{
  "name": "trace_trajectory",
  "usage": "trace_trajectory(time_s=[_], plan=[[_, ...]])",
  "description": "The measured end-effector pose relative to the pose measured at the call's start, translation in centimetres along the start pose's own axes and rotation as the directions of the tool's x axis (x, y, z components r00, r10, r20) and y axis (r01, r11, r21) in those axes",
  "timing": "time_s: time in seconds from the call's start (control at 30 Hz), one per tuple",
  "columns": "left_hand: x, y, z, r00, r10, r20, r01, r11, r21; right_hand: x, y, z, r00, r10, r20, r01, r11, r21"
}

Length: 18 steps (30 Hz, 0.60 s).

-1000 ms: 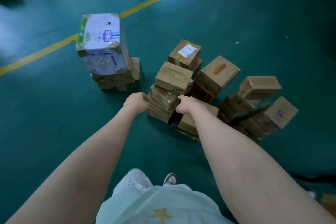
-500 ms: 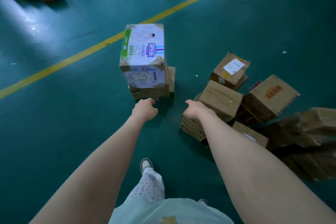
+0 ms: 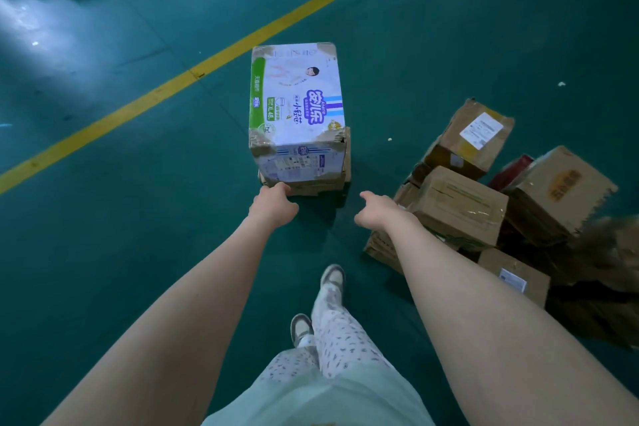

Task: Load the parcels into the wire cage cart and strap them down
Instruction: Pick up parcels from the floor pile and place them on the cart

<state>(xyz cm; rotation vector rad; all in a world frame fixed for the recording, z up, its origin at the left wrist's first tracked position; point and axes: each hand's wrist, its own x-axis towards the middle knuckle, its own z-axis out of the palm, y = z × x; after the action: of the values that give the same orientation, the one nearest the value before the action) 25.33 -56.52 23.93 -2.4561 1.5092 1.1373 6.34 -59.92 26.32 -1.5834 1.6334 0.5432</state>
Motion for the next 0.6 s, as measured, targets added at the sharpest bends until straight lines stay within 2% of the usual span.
trace_trajectory(time_s=[0.33,0.5,0.6], plan=[[10.4,1.7,-4.7,0.995,-0.098,-0.005,0.098,0.994,-0.056,9.8,-4.3,-5.7,0.998,0.056,-0.009,-0.052,0.976,0.213],[16.6,2.6,-6.5,0.975,-0.223,-0.023,0.212,0.951,-0.226,15.5,-6.1,-8.1,0.997,0.078,0.006,-0.075,0.934,0.348],[19.1,1.9,-6.8,0.938,-0.346,-0.013,0.308,0.852,-0.423,18.0,-6.5,-8.0,0.994,0.107,0.021,-0.106,0.901,0.421]])
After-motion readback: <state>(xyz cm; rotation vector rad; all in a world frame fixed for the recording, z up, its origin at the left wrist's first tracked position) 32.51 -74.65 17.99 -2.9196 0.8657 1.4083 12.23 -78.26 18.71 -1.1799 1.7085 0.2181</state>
